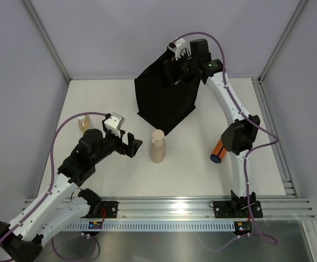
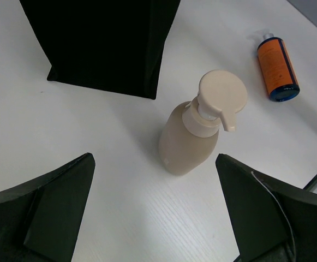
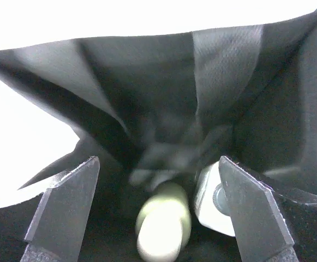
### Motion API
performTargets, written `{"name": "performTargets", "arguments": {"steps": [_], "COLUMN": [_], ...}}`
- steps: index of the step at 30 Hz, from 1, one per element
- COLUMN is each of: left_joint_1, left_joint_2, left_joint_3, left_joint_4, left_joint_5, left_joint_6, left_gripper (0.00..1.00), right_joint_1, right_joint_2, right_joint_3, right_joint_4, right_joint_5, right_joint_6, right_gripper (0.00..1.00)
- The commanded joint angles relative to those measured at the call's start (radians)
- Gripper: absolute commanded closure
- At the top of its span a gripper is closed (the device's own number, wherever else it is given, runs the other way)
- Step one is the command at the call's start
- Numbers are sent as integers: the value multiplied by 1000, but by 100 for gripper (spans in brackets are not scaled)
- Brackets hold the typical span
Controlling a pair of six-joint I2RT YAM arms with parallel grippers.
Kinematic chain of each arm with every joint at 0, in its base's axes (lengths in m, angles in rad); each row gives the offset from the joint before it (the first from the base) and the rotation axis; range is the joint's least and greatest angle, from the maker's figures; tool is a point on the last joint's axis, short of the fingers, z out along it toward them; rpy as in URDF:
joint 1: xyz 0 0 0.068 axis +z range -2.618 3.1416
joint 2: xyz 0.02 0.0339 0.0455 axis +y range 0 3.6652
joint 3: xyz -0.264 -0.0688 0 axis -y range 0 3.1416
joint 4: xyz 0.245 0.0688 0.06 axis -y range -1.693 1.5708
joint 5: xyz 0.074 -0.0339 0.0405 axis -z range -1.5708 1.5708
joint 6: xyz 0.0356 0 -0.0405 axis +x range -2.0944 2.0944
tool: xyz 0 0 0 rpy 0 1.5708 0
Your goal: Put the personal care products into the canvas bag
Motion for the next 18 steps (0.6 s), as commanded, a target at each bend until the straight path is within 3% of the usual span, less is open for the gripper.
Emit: {"name": "performTargets", "arguments": {"steps": [1,6,10,15,18], "left_joint_1": [1,-39,-143,-243,-271], "left_joint_2": [-5,1,99,202,245], "left_joint_3": [-7,-26,-9,-16,-32], "left_joint_4": [93,94,94,168,215], "left_joint_5": [23,18,-132,-320,-362], "left_joint_6": [-78,-101,-134,-164,-162], "left_gripper": [1,1,1,1,1], "right_joint_1": [-9,-52,-159,-311,-368], "right_joint_2": [-109,-236,-400,-669,-819], "right_joint_3": [90,47,-98,-474,-695], "right_joint_4": [-43,-61,-46,-49,-55], "right_joint_5": [-57,-206,-376,-455,-466], "right_joint_6": [33,76,99,12,-36], "right_gripper": [1,1,0,1,0]}}
